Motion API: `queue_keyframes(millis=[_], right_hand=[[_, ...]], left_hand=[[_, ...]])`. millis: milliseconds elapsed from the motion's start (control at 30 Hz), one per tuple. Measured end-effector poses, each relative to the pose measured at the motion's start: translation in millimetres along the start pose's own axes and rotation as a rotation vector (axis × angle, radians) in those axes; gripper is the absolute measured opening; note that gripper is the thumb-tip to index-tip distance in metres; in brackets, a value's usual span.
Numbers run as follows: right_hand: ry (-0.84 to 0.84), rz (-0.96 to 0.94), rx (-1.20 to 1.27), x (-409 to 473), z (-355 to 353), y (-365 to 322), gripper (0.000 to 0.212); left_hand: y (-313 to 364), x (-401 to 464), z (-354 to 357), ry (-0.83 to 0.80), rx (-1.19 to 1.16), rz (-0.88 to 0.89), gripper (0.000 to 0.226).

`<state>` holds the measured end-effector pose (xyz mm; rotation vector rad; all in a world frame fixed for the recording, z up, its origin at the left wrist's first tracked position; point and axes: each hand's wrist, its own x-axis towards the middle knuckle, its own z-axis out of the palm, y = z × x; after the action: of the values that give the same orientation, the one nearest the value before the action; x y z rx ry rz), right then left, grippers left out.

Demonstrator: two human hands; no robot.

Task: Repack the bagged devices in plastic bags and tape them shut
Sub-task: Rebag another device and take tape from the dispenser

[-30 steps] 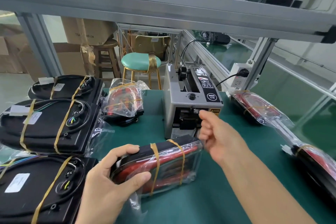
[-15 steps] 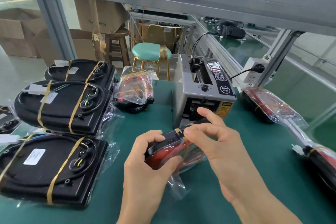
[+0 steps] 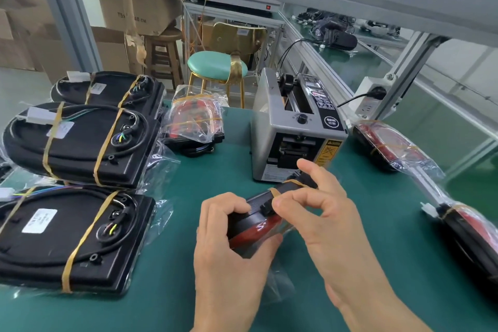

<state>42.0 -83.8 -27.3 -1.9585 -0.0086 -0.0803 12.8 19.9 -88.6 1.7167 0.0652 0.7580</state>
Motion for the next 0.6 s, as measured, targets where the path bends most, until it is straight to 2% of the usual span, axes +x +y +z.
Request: queue_keyframes(millis=[100,367,533,600], right_hand=[[-0.004,0.004,0.001,-1.2,-0.7,-1.1,0.012],[-0.01,-0.009,-0.024,-0.4,-1.4,3.5,0.014],[0.012,-0.031,-0.025,0.3,0.4,3.8,0.007],[0.001,-0.041,-0.024,0.9,0.1,5.8,0.014]], left_hand=[[0.1,-1.6,-0.5,-0.014,0.019,-0.011,0.067],[1.8,-1.5,0.1,-0.024,0.027,0.032,0.067],[0.9,1.5,0.9,-0.034,0.014,0.076,0.058],[1.0,2.3,1.3,-0.034,0.007,0.085,0.05]])
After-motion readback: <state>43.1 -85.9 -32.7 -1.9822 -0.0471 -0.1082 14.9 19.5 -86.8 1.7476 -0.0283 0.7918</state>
